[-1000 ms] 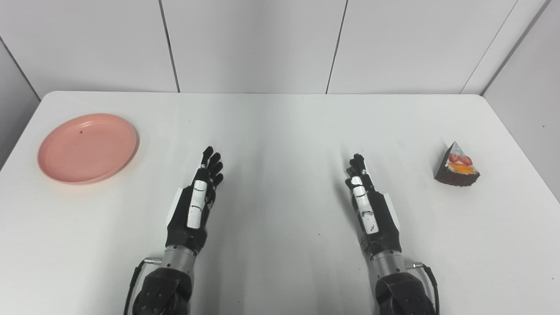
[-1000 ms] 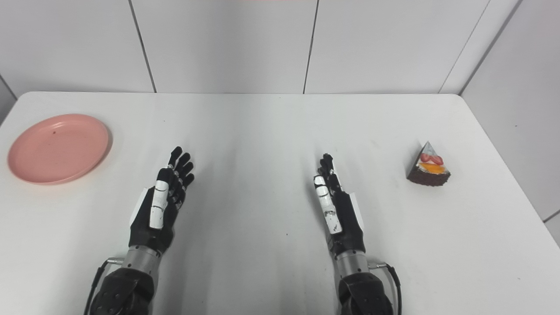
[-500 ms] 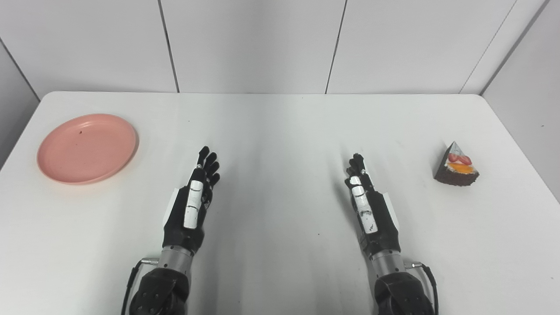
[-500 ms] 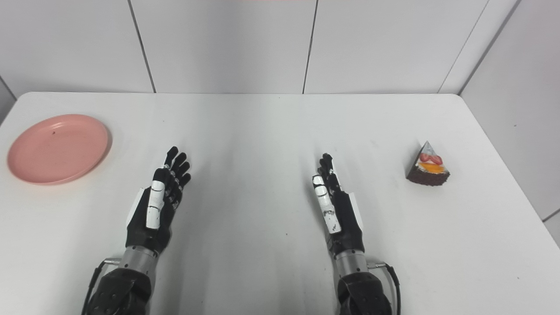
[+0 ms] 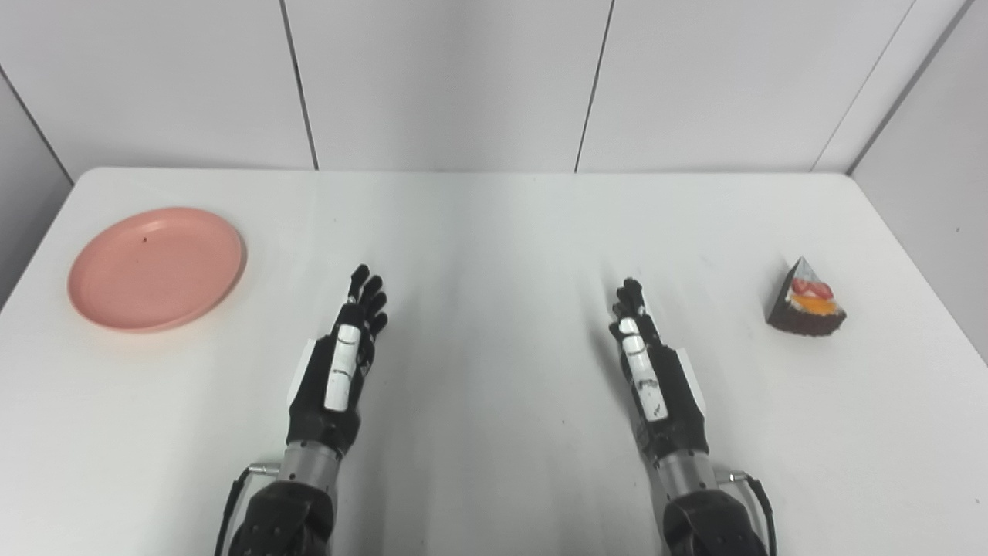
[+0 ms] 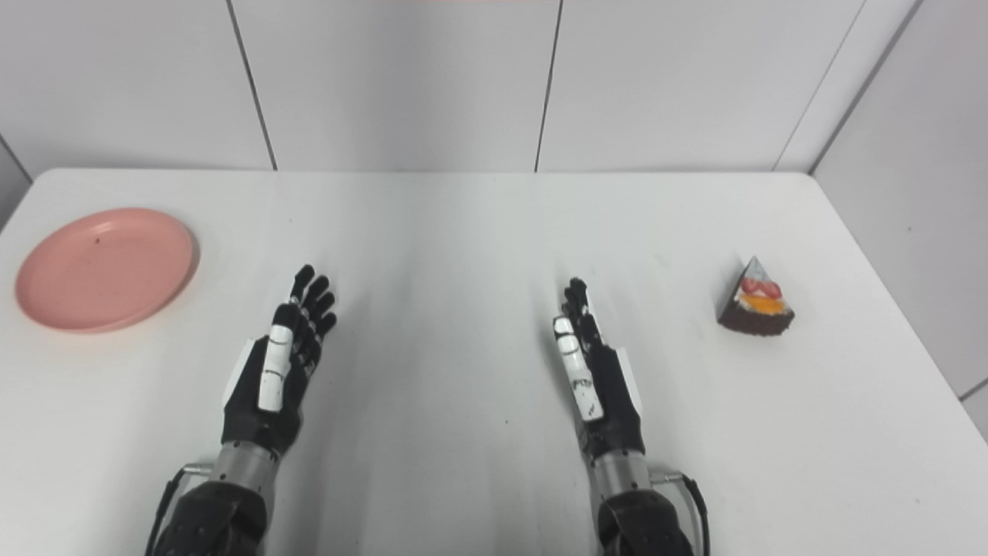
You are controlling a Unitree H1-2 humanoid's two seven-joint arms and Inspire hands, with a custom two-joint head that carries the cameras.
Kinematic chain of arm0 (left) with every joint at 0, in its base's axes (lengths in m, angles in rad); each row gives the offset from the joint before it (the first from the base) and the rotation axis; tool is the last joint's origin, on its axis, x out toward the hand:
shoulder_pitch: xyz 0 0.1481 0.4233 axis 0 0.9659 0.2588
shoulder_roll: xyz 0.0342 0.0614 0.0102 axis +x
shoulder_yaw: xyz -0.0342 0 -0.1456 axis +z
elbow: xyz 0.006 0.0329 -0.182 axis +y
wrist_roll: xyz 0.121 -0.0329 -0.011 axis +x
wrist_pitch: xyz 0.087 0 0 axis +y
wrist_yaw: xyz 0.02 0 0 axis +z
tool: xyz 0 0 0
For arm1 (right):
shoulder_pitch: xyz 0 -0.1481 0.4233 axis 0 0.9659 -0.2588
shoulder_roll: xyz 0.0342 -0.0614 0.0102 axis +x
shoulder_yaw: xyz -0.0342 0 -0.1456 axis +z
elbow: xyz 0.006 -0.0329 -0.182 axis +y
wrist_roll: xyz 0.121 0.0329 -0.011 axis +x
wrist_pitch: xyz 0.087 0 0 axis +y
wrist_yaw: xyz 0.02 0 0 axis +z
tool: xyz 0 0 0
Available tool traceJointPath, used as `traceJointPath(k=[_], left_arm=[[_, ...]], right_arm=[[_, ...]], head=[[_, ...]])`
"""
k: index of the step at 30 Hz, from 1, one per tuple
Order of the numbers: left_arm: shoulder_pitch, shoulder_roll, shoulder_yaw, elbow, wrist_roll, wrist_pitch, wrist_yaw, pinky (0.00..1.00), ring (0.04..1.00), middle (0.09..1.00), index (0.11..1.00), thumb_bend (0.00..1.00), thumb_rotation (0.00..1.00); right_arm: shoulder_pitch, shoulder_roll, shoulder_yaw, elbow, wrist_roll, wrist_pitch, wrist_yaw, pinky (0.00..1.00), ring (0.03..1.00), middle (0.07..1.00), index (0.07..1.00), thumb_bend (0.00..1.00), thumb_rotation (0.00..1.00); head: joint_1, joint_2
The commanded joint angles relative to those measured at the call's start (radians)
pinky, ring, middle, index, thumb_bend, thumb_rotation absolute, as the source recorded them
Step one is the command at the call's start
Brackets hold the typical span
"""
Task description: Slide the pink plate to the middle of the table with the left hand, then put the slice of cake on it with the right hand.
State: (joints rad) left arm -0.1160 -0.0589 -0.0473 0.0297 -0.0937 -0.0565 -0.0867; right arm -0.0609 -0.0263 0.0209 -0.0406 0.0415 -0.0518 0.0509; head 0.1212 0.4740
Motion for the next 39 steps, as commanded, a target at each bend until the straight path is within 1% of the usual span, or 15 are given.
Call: traceJointPath(k=[1,3,9,13,16,17,18,20,23,24,25,27,30,33,39], left_arm=[[-0.016,-0.015,0.011,0.053,0.010,-0.059,0.024,1.00,1.000,1.000,1.000,0.65,0.99],[-0.049,-0.011,0.020,0.065,0.020,-0.088,0.035,1.00,1.000,1.000,1.000,0.67,1.00],[-0.118,0.003,0.057,0.052,0.033,-0.089,0.074,1.00,1.000,1.000,1.000,0.70,1.00],[-0.182,0.020,0.106,0.087,0.025,-0.149,0.104,1.00,1.000,1.000,1.000,0.74,1.00],[-0.224,0.040,0.141,0.101,0.027,-0.157,0.124,0.99,0.996,1.000,1.000,0.75,1.00],[-0.235,0.046,0.149,0.106,0.028,-0.159,0.129,0.97,0.980,0.986,0.994,0.78,1.00],[-0.245,0.057,0.161,0.097,0.036,-0.138,0.141,0.96,0.975,0.981,0.991,0.78,1.00],[-0.258,0.071,0.179,0.082,0.047,-0.110,0.161,0.91,0.933,0.942,0.956,0.82,1.00],[-0.284,0.089,0.219,0.089,0.050,-0.136,0.202,0.86,0.887,0.900,0.912,0.81,1.00],[-0.291,0.097,0.227,0.093,0.056,-0.142,0.212,0.84,0.870,0.884,0.896,0.80,1.00],[-0.298,0.113,0.237,0.093,0.055,-0.133,0.216,0.83,0.862,0.876,0.888,0.80,1.00],[-0.313,0.135,0.259,0.098,0.051,-0.122,0.225,0.89,0.866,0.859,0.877,0.82,1.00],[-0.338,0.153,0.289,0.128,0.050,-0.137,0.253,0.80,0.801,0.799,0.815,0.83,0.99],[-0.361,0.175,0.314,0.152,0.078,-0.131,0.299,0.76,0.765,0.770,0.781,0.83,1.00],[-0.378,0.228,0.339,0.185,0.119,-0.136,0.355,0.76,0.723,0.731,0.745,0.83,1.00]], right_arm=[[0.007,-0.012,-0.013,0.009,0.011,-0.019,0.008,1.00,1.000,1.000,1.000,0.56,0.93],[0.007,-0.020,-0.021,0.017,0.026,-0.026,0.012,1.00,1.000,1.000,1.000,0.59,0.92],[-0.008,-0.031,-0.042,0.065,0.060,-0.058,0.029,1.00,1.000,1.000,1.000,0.60,0.90],[-0.018,-0.038,-0.049,0.093,0.064,-0.082,0.037,1.00,1.000,1.000,1.000,0.61,0.89],[-0.020,-0.035,-0.056,0.100,0.073,-0.080,0.035,1.00,1.000,1.000,1.000,0.61,0.89],[-0.021,-0.036,-0.058,0.102,0.076,-0.079,0.036,1.00,1.000,1.000,1.000,0.61,0.89],[-0.022,-0.037,-0.058,0.106,0.078,-0.083,0.040,1.00,1.000,1.000,1.000,0.61,0.89],[-0.024,-0.038,-0.059,0.114,0.080,-0.092,0.042,1.00,1.000,1.000,1.000,0.61,0.87],[-0.026,-0.041,-0.060,0.120,0.090,-0.096,0.047,1.00,1.000,1.000,1.000,0.61,0.88],[-0.025,-0.043,-0.061,0.117,0.098,-0.093,0.051,1.00,1.000,1.000,1.000,0.58,0.87],[-0.022,-0.044,-0.065,0.111,0.106,-0.088,0.053,1.00,1.000,1.000,1.000,0.57,0.86],[-0.019,-0.048,-0.069,0.108,0.111,-0.086,0.053,1.00,1.000,1.000,1.000,0.54,0.86],[-0.018,-0.054,-0.076,0.110,0.111,-0.085,0.051,1.00,1.000,1.000,1.000,0.56,0.87],[-0.018,-0.055,-0.082,0.106,0.127,-0.069,0.055,1.00,1.000,1.000,1.000,0.56,0.86],[-0.017,-0.061,-0.087,0.109,0.140,-0.073,0.058,1.00,1.000,1.000,1.000,0.54,0.87]], head=[[0.025,-0.004],[0.059,-0.012],[0.111,-0.038],[0.134,-0.054],[0.148,-0.065],[0.154,-0.068],[0.162,-0.075],[0.163,-0.077],[0.191,-0.091],[0.191,-0.091],[0.207,-0.097],[0.221,-0.102],[0.237,-0.107],[0.257,-0.110],[0.306,-0.120]])
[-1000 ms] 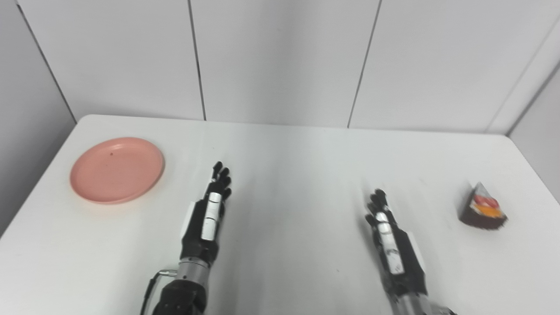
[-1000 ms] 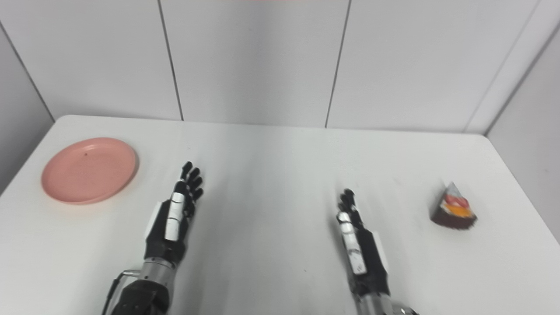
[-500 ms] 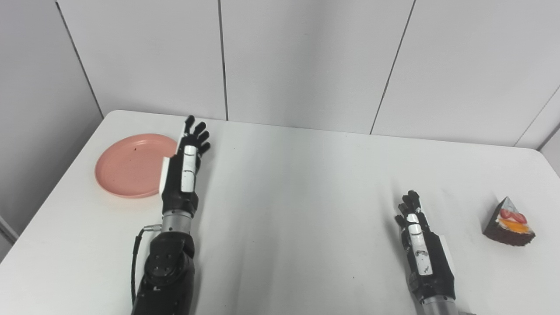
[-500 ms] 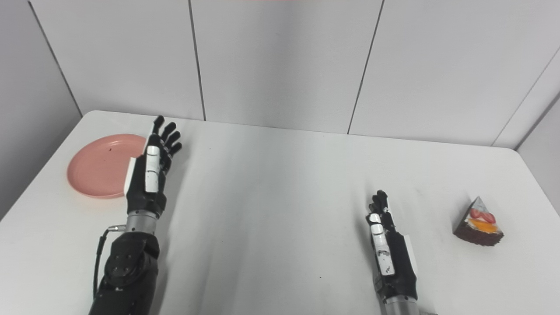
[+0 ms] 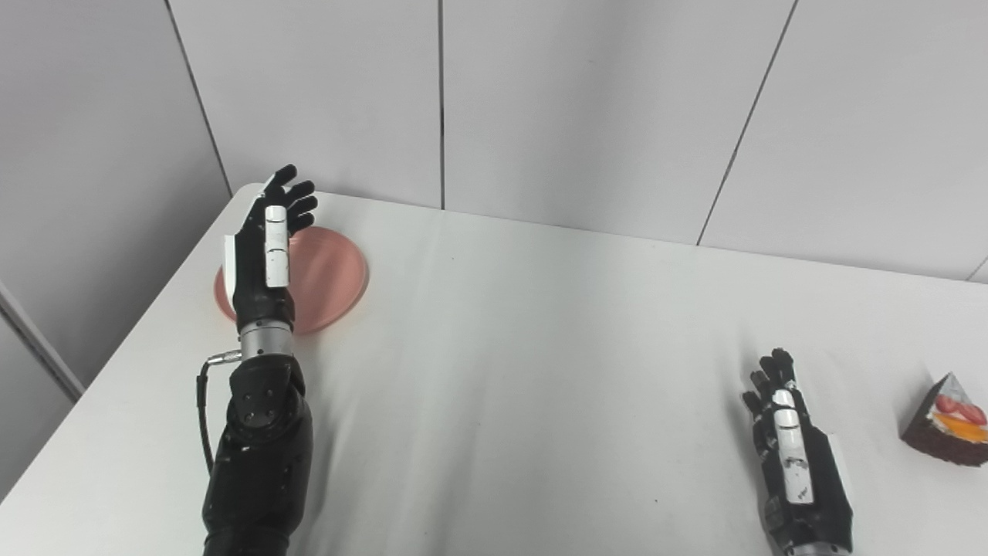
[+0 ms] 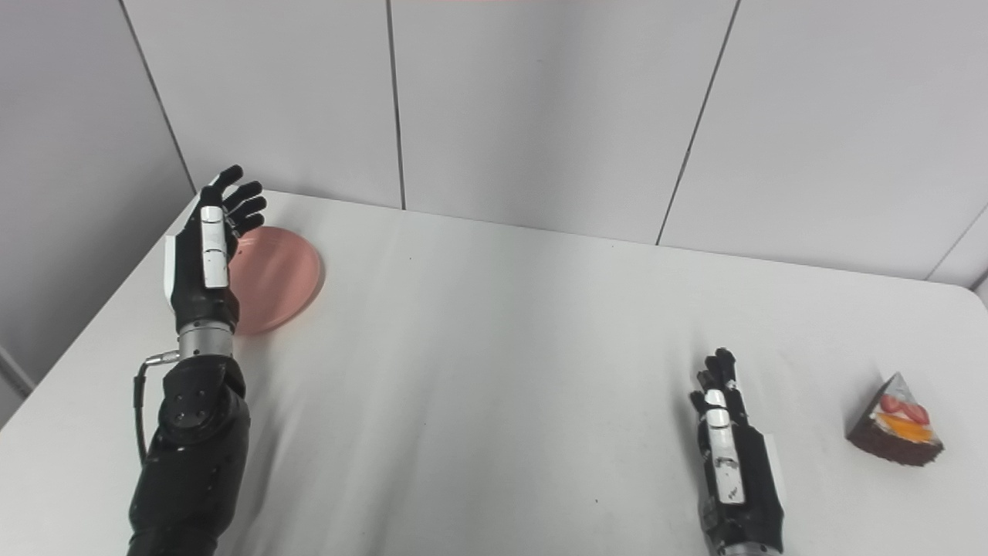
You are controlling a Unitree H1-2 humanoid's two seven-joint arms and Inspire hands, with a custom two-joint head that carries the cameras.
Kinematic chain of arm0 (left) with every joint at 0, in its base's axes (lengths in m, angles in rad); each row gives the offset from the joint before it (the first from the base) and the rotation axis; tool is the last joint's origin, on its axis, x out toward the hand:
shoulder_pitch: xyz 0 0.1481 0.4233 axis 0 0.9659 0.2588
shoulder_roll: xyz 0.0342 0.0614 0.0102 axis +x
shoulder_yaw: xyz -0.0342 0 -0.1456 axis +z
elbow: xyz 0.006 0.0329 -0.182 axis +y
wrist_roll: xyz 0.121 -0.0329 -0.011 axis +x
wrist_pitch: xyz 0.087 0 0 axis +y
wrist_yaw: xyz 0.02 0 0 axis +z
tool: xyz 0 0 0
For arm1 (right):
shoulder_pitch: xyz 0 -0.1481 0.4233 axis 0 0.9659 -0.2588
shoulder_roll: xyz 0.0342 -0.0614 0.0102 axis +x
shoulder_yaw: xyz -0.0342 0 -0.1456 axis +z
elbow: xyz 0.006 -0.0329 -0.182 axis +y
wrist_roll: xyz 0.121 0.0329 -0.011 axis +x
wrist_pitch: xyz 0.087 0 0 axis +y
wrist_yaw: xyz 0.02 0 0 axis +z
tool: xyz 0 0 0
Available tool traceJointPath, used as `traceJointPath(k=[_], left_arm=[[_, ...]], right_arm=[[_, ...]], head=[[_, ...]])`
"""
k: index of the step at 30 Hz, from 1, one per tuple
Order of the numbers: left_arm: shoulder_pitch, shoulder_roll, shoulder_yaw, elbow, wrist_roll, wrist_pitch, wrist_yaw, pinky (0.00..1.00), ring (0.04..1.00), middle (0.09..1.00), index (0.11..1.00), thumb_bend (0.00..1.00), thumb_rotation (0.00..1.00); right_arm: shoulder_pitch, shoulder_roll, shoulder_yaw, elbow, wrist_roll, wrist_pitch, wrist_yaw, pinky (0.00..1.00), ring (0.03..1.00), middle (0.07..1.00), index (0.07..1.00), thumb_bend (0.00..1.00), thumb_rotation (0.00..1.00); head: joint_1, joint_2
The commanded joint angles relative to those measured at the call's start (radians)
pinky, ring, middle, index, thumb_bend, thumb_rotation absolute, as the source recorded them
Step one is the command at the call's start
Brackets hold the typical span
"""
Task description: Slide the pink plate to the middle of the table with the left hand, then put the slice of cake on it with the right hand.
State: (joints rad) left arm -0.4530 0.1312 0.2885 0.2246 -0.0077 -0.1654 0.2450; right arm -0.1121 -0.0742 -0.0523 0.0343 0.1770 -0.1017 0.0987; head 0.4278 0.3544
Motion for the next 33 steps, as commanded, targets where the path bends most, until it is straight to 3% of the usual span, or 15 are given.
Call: traceJointPath(k=[1,3,10,12,24,33], left_arm=[[-0.042,0.054,0.005,0.004,0.060,-0.036,0.039,0.76,0.717,0.720,0.737,0.83,1.00],[-0.043,0.078,0.012,0.027,0.092,-0.047,0.064,0.75,0.697,0.699,0.715,0.83,1.00],[-0.045,0.154,0.055,0.117,0.057,-0.081,0.084,0.76,0.698,0.699,0.718,0.80,1.00],[-0.048,0.168,0.066,0.144,0.046,-0.099,0.088,0.80,0.711,0.705,0.724,0.80,1.00],[-0.080,0.222,0.088,0.319,0.026,-0.167,0.127,0.77,0.727,0.702,0.725,0.85,1.00],[-0.094,0.256,0.079,0.427,-0.040,-0.144,0.063,0.85,0.785,0.756,0.763,0.88,1.00]], right_arm=[[0.034,-0.015,-0.014,0.037,0.007,-0.028,0.012,1.00,1.000,1.000,1.000,0.54,0.86],[0.031,-0.021,-0.016,0.047,0.008,-0.037,0.018,1.00,1.000,1.000,1.000,0.55,0.88],[0.027,-0.036,-0.015,0.061,0.012,-0.057,0.040,1.00,1.000,1.000,1.000,0.57,0.92],[0.031,-0.035,-0.017,0.057,0.020,-0.043,0.041,1.00,1.000,1.000,1.000,0.56,0.89],[0.041,-0.043,-0.029,0.039,0.060,0.003,0.046,1.00,1.000,1.000,1.000,0.57,0.85],[0.040,-0.039,-0.037,0.041,0.065,-0.005,0.040,1.00,1.000,1.000,1.000,0.56,0.86]], head=[[0.000,0.000],[0.019,-0.003],[0.067,-0.015],[0.075,-0.017],[0.114,-0.021],[0.125,-0.017]])
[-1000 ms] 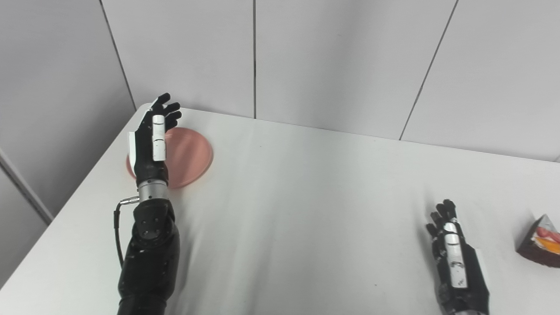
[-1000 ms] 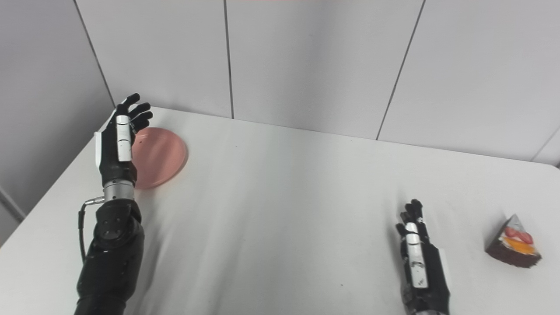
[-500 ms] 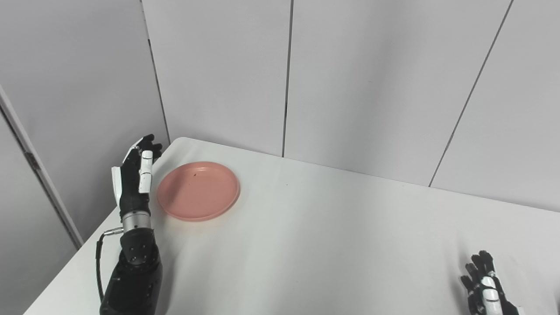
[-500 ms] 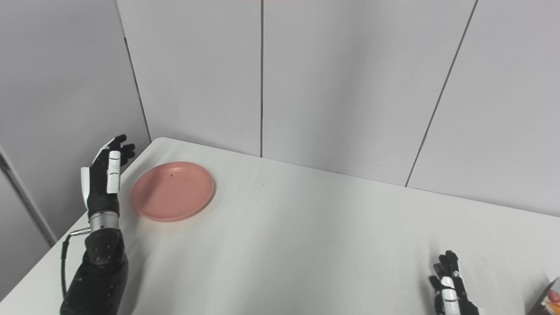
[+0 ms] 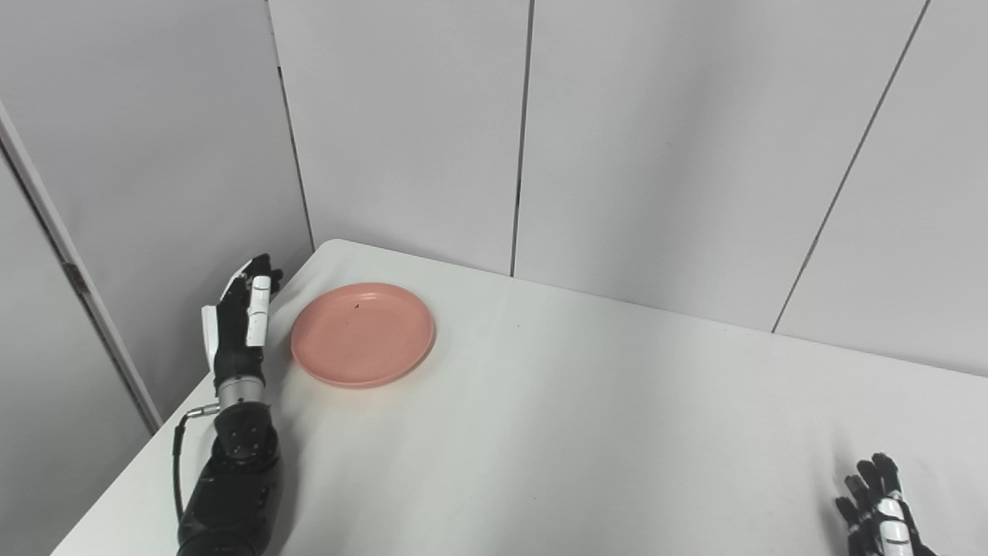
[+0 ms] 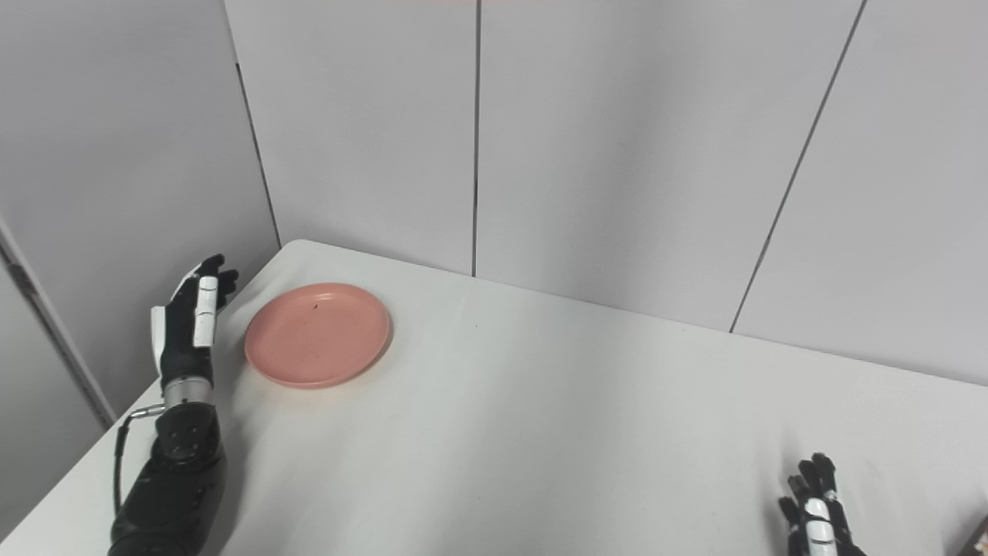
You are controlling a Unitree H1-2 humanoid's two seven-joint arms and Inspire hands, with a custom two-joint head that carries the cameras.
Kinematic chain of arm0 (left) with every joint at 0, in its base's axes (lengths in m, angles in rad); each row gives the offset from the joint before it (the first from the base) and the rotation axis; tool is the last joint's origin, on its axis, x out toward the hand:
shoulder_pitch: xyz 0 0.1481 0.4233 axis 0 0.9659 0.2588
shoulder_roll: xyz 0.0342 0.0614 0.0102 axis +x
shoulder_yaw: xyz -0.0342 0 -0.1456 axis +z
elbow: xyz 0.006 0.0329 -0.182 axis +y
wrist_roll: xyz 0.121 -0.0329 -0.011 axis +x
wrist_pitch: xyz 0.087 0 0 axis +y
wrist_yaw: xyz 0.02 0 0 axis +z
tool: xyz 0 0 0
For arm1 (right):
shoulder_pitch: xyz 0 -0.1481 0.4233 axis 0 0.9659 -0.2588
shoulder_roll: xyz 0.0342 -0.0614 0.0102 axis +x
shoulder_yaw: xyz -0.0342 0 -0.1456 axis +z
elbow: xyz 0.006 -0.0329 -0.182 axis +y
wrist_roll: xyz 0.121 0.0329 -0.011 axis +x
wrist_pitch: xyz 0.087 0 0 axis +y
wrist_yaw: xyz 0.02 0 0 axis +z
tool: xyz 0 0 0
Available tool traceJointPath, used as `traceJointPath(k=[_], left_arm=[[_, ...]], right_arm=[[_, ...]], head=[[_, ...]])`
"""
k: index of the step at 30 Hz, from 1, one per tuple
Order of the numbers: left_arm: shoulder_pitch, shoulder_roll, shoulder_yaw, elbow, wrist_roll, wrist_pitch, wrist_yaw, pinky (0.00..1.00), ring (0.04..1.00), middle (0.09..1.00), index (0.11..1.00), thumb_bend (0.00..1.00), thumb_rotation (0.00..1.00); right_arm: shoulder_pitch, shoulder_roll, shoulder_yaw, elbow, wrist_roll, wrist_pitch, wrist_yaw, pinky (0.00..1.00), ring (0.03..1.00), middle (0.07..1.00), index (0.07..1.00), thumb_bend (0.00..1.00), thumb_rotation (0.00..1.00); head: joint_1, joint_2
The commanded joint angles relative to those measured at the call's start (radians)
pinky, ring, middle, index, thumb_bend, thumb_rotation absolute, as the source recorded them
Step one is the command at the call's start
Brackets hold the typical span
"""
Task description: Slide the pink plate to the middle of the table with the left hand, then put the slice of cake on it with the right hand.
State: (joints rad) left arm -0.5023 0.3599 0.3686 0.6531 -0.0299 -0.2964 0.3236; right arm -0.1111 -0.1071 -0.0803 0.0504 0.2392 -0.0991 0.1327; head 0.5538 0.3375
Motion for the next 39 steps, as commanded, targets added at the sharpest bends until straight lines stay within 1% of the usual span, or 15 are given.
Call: traceJointPath(k=[1,3,5,8,11,13,15,18,20,22,23,26,30,37,39], left_arm=[[-0.048,0.029,-0.004,0.013,-0.028,-0.015,-0.031,0.86,0.790,0.759,0.765,0.88,1.00],[-0.054,0.030,-0.008,0.037,-0.052,-0.014,-0.059,0.90,0.815,0.775,0.780,0.89,1.00],[-0.059,0.030,-0.014,0.052,-0.067,-0.007,-0.077,0.90,0.833,0.798,0.802,0.90,1.00],[-0.062,0.029,-0.026,0.065,-0.068,0.001,-0.081,0.91,0.862,0.827,0.829,0.87,1.00],[-0.073,0.025,-0.029,0.098,-0.098,0.000,-0.116,0.93,0.889,0.841,0.846,0.88,1.00],[-0.078,0.021,-0.032,0.110,-0.116,0.007,-0.137,0.94,0.897,0.844,0.850,0.88,1.00],[-0.081,0.017,-0.037,0.120,-0.133,0.014,-0.161,0.95,0.907,0.851,0.859,0.90,1.00],[-0.083,0.011,-0.043,0.133,-0.153,0.017,-0.192,0.96,0.899,0.853,0.865,0.91,1.00],[-0.088,0.005,-0.041,0.142,-0.187,0.019,-0.234,0.98,0.905,0.861,0.871,0.92,1.00],[-0.091,0.002,-0.043,0.150,-0.216,0.018,-0.277,1.00,0.931,0.891,0.897,0.92,1.00],[-0.093,0.001,-0.046,0.155,-0.225,0.020,-0.291,1.00,0.936,0.900,0.904,0.91,1.00],[-0.099,0.003,-0.063,0.172,-0.225,0.039,-0.320,1.00,0.954,0.927,0.929,0.93,1.00],[-0.106,-0.001,-0.086,0.192,-0.224,0.049,-0.351,1.00,0.958,0.926,0.932,0.98,1.00],[-0.116,-0.025,-0.107,0.211,-0.259,0.040,-0.408,0.92,0.902,0.878,0.893,0.95,1.00],[-0.119,-0.033,-0.112,0.217,-0.266,0.039,-0.418,0.92,0.899,0.874,0.890,0.95,1.00]], right_arm=[[0.040,-0.006,-0.010,0.023,0.003,-0.004,0.004,1.00,1.000,1.000,1.000,0.56,0.86],[0.041,-0.003,-0.014,0.019,0.004,0.004,-0.001,1.00,1.000,1.000,1.000,0.55,0.86],[0.042,-0.002,-0.016,0.016,0.006,0.007,-0.003,1.00,1.000,1.000,1.000,0.56,0.84],[0.044,-0.003,-0.016,0.015,0.002,-0.004,-0.003,1.00,1.000,1.000,1.000,0.53,0.86],[0.045,-0.005,-0.015,0.010,0.007,0.002,0.000,1.00,1.000,1.000,1.000,0.52,0.87],[0.044,-0.001,-0.018,0.008,0.009,0.000,-0.003,1.00,1.000,1.000,1.000,0.51,0.87],[0.043,0.003,-0.020,0.010,0.013,-0.008,-0.003,1.00,1.000,1.000,1.000,0.49,0.86],[0.042,0.004,-0.021,0.012,0.007,-0.010,-0.006,1.00,1.000,1.000,1.000,0.50,0.87],[0.043,0.004,-0.020,0.010,0.008,-0.011,-0.002,1.00,1.000,1.000,1.000,0.49,0.88],[0.044,0.006,-0.022,0.006,0.013,-0.004,-0.002,1.00,1.000,1.000,1.000,0.48,0.89],[0.045,0.005,-0.022,0.007,0.013,-0.003,-0.001,1.00,1.000,1.000,1.000,0.49,0.87],[0.045,0.006,-0.025,0.008,0.018,-0.007,0.003,1.00,1.000,1.000,1.000,0.50,0.86],[0.045,0.005,-0.023,0.003,0.014,0.001,0.003,1.00,1.000,1.000,1.000,0.50,0.88],[0.044,0.011,-0.022,0.002,0.009,-0.004,0.000,1.00,1.000,1.000,1.000,0.47,0.89],[0.044,0.012,-0.023,0.001,0.008,-0.001,-0.004,1.00,1.000,1.000,1.000,0.46,0.88]], head=[[0.000,0.004],[0.001,0.007],[0.002,0.009],[0.004,0.011],[0.005,0.014],[0.005,0.014],[0.003,0.015],[0.002,0.015],[0.002,0.015],[0.002,0.018],[0.002,0.018],[0.001,0.019],[0.000,0.021],[-0.003,0.020],[-0.003,0.020]])
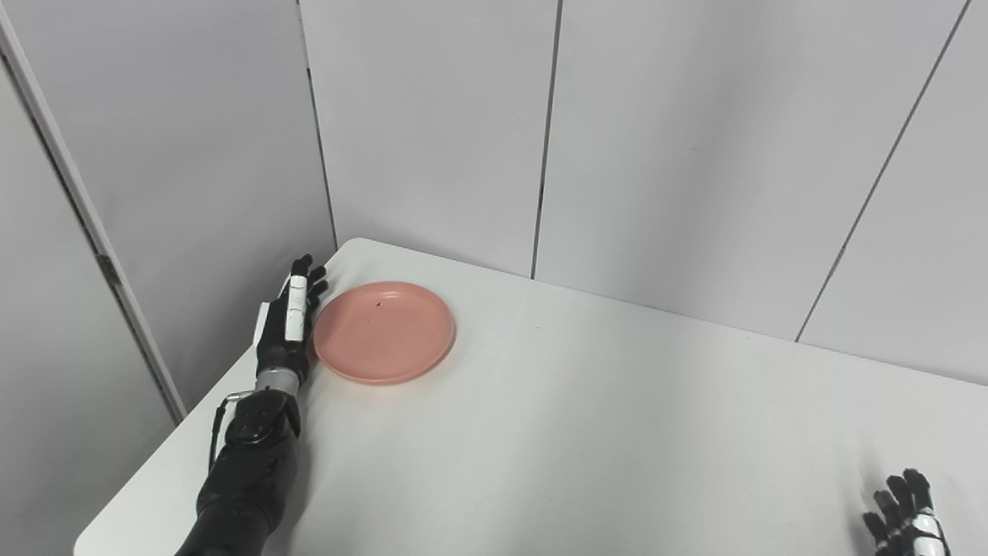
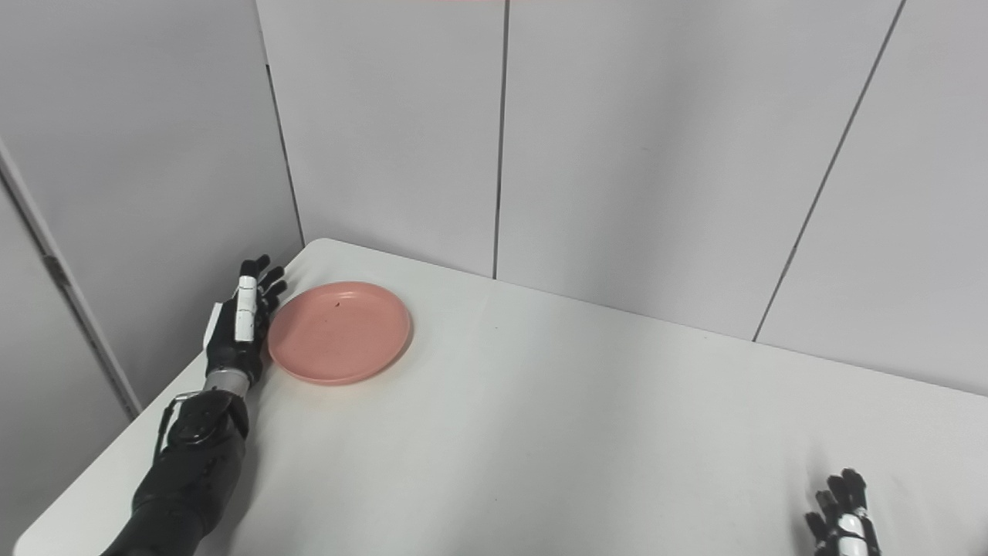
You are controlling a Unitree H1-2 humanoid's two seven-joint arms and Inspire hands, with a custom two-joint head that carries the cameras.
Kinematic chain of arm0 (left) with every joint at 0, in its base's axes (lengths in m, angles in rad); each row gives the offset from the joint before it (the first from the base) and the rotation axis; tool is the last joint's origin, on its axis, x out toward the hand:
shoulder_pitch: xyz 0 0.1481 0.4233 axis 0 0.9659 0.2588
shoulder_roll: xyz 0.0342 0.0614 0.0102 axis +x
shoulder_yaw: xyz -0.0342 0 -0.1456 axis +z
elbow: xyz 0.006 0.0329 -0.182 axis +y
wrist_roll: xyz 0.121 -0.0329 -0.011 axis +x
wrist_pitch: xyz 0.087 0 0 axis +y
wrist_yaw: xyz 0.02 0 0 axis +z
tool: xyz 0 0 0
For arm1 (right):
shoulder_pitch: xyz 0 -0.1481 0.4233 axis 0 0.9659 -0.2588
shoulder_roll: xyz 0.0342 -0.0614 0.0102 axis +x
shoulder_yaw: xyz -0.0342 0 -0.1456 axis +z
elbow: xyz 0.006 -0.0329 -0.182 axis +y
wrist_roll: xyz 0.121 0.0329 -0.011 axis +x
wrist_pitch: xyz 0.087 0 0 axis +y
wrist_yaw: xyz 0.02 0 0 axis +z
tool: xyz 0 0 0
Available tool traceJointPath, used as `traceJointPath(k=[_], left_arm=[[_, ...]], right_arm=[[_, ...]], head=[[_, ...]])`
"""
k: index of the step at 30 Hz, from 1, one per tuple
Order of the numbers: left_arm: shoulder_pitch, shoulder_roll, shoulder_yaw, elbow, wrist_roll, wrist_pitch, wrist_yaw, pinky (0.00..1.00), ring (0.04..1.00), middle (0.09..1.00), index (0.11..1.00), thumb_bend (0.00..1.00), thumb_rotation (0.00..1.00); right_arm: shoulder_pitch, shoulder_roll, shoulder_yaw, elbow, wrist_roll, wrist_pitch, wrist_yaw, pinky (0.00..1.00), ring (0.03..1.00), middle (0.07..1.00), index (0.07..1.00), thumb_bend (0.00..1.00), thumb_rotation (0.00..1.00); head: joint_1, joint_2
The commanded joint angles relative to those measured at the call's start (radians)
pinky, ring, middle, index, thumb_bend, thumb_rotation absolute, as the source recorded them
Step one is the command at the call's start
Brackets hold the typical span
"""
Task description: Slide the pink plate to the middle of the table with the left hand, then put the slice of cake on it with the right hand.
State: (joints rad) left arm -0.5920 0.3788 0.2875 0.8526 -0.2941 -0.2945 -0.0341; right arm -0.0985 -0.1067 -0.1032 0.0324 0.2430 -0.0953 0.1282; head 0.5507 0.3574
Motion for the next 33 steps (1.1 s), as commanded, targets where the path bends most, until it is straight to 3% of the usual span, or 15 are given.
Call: traceJointPath(k=[1,8,16,26,29,33], left_arm=[[-0.032,-0.056,-0.032,0.024,-0.005,0.033,-0.064,0.89,0.889,0.867,0.879,0.95,1.00],[-0.055,-0.083,-0.029,0.070,-0.030,0.016,-0.125,0.85,0.866,0.848,0.857,0.95,1.00],[-0.045,-0.112,-0.039,0.018,-0.040,0.081,-0.171,0.83,0.852,0.830,0.836,0.92,1.00],[-0.013,-0.140,-0.104,-0.095,-0.005,0.164,-0.169,0.85,0.855,0.827,0.836,0.91,1.00],[-0.003,-0.147,-0.123,-0.123,0.002,0.196,-0.166,0.87,0.865,0.829,0.839,0.91,1.00],[0.008,-0.158,-0.146,-0.149,0.025,0.202,-0.167,0.86,0.859,0.827,0.838,0.91,1.00]], right_arm=[[0.032,0.012,0.000,0.018,0.003,-0.003,0.000,1.00,1.000,1.000,1.000,0.46,0.89],[0.031,0.013,0.002,0.021,0.001,-0.009,0.000,1.00,1.000,1.000,1.000,0.45,0.90],[0.031,0.012,0.009,0.014,-0.019,-0.005,-0.002,1.00,1.000,1.000,1.000,0.43,0.94],[0.031,0.007,0.022,0.008,-0.038,-0.002,0.007,1.00,1.000,1.000,1.000,0.55,0.89],[0.022,0.003,0.026,0.031,-0.054,-0.036,0.010,1.00,1.000,1.000,1.000,0.60,0.94],[0.024,0.006,0.029,0.020,-0.056,-0.023,0.008,1.00,1.000,1.000,1.000,0.63,0.93]], head=[[0.000,0.000],[-0.007,0.003],[-0.033,0.013],[-0.075,0.026],[-0.088,0.029],[-0.103,0.034]])
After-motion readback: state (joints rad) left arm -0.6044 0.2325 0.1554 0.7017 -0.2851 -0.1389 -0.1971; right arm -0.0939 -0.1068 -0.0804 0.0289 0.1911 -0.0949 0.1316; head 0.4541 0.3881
